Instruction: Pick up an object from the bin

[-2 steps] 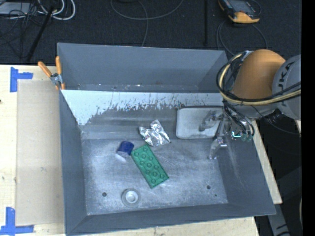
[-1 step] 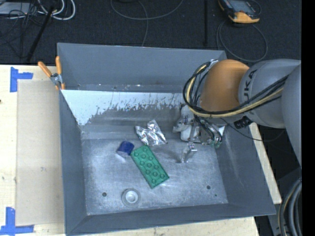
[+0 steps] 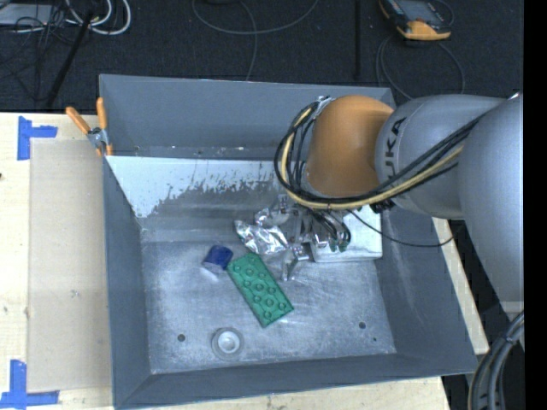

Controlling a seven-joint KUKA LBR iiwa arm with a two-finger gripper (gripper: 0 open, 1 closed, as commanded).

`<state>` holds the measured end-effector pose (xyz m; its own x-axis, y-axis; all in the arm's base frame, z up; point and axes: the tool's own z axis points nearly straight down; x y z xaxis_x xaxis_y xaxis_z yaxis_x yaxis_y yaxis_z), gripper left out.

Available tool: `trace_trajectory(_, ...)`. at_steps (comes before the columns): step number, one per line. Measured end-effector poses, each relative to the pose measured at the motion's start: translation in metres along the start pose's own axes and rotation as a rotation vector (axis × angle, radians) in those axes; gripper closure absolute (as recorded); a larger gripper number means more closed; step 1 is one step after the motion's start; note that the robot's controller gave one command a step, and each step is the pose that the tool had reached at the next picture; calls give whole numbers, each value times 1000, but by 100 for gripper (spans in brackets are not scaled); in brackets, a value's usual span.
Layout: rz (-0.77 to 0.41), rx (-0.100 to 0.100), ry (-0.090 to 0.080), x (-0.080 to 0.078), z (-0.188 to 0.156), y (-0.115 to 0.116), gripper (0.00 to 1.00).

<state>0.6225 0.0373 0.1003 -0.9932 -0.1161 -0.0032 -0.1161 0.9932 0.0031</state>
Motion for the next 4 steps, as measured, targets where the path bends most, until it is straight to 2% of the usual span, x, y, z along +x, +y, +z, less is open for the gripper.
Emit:
trace_trajectory(1,-261,1,6,31,-1,35,0)
trace_trajectory(2,-903,6,10,-12,25,124,0)
trace_trajectory(3,-1397,6,8,-22,26,178,0)
trace_trajectory(4,-1391,10,6,-24,22,176,100)
